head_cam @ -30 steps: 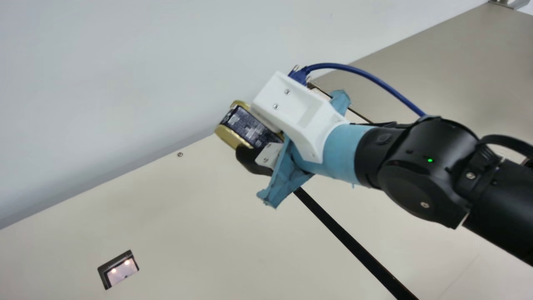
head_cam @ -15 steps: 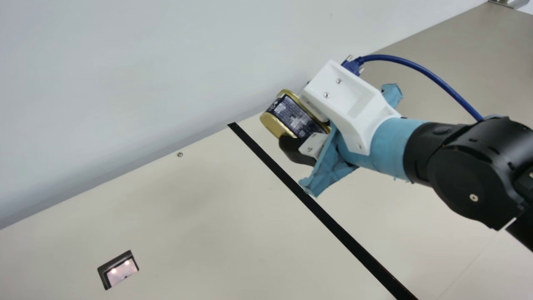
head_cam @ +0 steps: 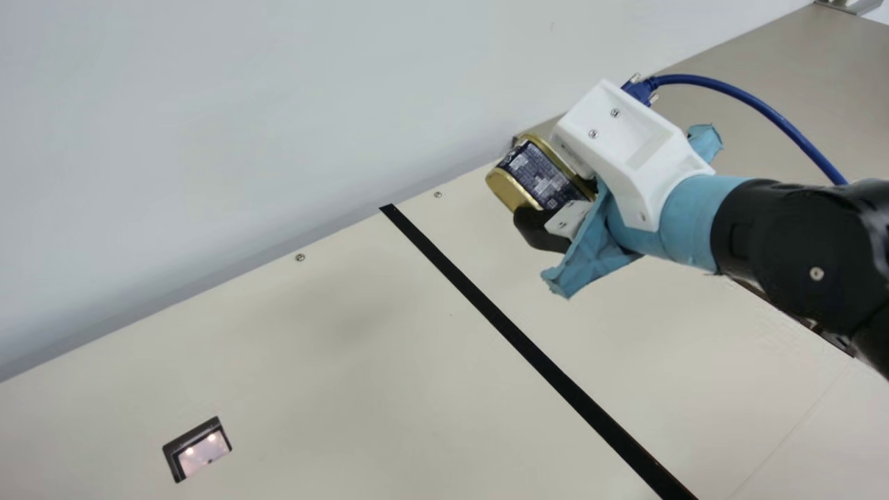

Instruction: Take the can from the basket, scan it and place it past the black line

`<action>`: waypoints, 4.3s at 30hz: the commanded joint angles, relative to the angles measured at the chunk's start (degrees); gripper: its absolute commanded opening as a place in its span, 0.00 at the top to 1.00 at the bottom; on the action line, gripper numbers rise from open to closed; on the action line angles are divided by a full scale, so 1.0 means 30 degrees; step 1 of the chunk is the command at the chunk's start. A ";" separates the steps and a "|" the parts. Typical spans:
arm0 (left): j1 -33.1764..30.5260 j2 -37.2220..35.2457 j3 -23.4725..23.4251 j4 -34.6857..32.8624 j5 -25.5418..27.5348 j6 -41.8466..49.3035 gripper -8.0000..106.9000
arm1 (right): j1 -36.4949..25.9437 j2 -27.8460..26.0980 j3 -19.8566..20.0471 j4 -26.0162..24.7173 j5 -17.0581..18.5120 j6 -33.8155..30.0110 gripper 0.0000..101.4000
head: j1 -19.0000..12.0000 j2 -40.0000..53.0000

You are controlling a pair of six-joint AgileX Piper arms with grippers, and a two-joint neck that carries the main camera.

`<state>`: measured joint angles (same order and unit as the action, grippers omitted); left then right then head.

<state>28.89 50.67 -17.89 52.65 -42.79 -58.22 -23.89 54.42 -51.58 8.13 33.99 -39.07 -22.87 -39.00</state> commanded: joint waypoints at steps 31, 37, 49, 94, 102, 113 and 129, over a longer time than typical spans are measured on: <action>0.0000 0.0000 0.0000 0.0000 0.0000 0.0000 0.15 | -0.7870 0.3366 -0.0574 0.5030 0.4631 -0.9387 1.00 | -0.0709 -0.0348; 0.0000 0.0000 0.0000 0.0000 0.0000 0.0000 0.15 | -0.7356 0.3711 -0.0149 0.4168 0.4318 -0.8973 1.00 | -0.0709 -0.0348; 0.0000 0.0000 0.0000 0.0000 0.0000 0.0000 0.15 | -0.6117 0.5135 0.0805 0.2462 0.2482 -0.7409 1.00 | -0.0709 -0.0348; 0.0000 0.0000 0.0000 0.0000 0.0000 0.0000 0.15 | -0.4924 1.0721 0.0925 -0.2022 -0.0249 -0.2927 0.91 | -0.0709 -0.0348; 0.0000 0.0000 0.0000 0.0000 0.0000 0.0000 0.15 | -0.4766 1.0851 0.0676 -0.1999 -0.0142 -0.2908 0.00 | -0.0709 -0.0348; 0.0000 0.0000 0.0000 0.0000 0.0000 0.0000 0.15 | -0.4685 0.9665 0.0267 -0.0879 0.0269 -0.3647 0.00 | -0.0709 -0.0348; 0.0000 0.0000 0.0000 0.0000 0.0000 0.0000 0.15 | -0.1858 0.3238 -0.0667 0.3726 0.2431 -0.5281 0.00 | -0.0709 -0.0348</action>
<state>28.89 50.67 -17.89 52.65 -42.79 -58.22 -30.95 67.09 -53.54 17.32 41.12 -54.83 -23.17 -39.00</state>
